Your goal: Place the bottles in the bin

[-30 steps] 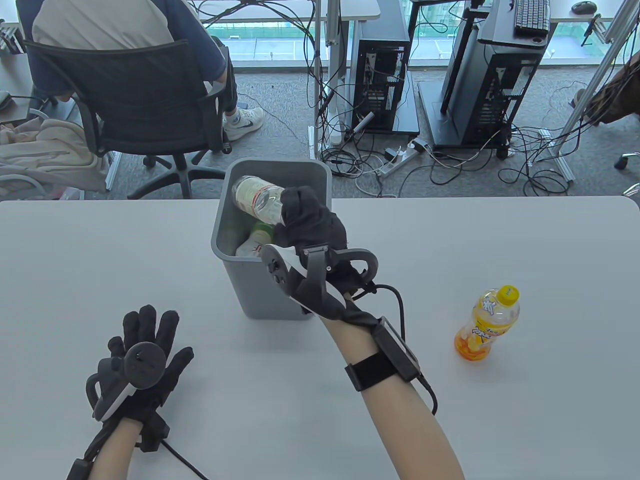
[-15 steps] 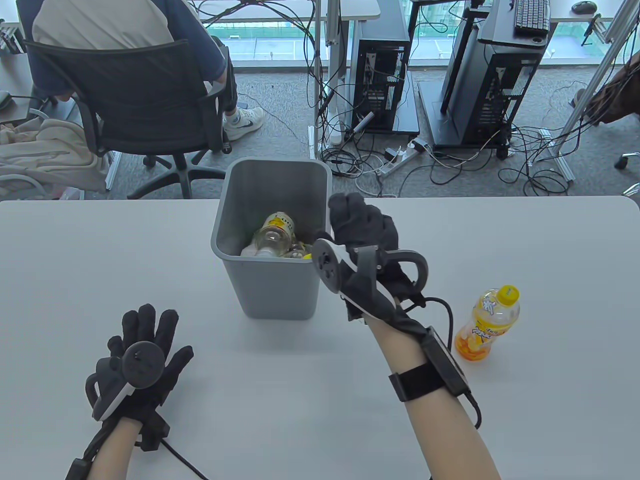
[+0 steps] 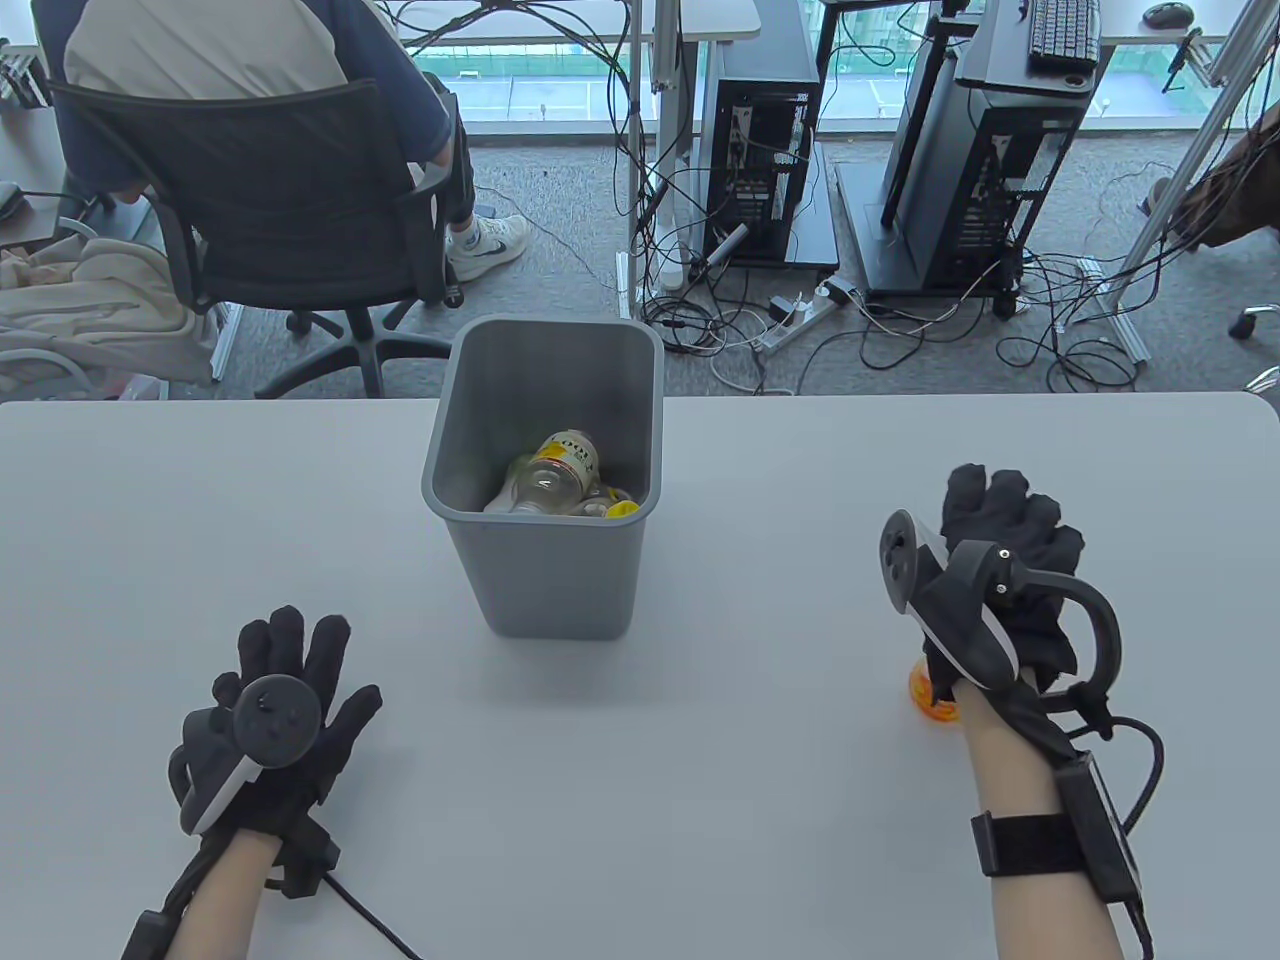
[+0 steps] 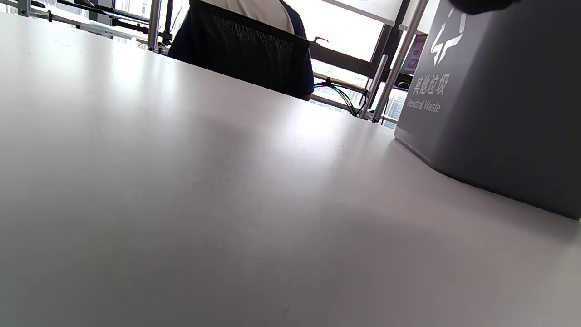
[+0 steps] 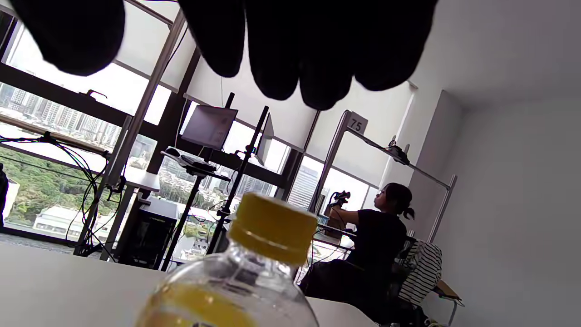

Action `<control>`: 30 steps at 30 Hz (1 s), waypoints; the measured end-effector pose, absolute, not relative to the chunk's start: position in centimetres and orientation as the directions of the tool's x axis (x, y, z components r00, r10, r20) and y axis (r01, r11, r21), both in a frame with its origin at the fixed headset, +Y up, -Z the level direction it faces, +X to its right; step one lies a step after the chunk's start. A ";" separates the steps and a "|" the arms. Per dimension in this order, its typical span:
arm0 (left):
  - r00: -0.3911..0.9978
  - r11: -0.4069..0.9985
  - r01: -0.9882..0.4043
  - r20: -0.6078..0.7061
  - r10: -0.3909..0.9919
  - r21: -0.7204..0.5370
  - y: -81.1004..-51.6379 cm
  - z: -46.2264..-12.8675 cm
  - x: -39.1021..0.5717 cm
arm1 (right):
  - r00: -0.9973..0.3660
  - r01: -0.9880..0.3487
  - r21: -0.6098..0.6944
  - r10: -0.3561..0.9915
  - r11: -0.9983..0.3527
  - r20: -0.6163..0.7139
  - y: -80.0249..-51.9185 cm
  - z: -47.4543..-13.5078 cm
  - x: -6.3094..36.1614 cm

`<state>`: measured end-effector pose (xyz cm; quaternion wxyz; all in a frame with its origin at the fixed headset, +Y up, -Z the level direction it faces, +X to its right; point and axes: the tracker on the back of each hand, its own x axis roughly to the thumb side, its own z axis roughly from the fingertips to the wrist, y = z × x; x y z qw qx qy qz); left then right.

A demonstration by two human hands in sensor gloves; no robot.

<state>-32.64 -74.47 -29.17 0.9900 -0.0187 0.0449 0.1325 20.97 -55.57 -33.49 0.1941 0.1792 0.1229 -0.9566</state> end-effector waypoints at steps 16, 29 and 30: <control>0.975 0.975 -0.214 -0.073 0.210 -0.063 -74.9 -29.4 -31.9 | -0.884 0.115 0.042 -0.121 -0.993 -0.451 -60.6 -34.0 25.6; 0.971 0.971 -0.232 -0.077 0.228 -0.055 -74.9 -29.4 -32.1 | -0.945 0.161 -0.275 -0.068 -0.948 -0.320 -57.5 -33.6 21.4; 0.971 0.971 -0.231 -0.077 0.226 -0.055 -74.9 -29.4 -32.1 | -0.955 0.149 -0.333 -0.049 -0.931 -0.291 -56.8 -33.4 20.6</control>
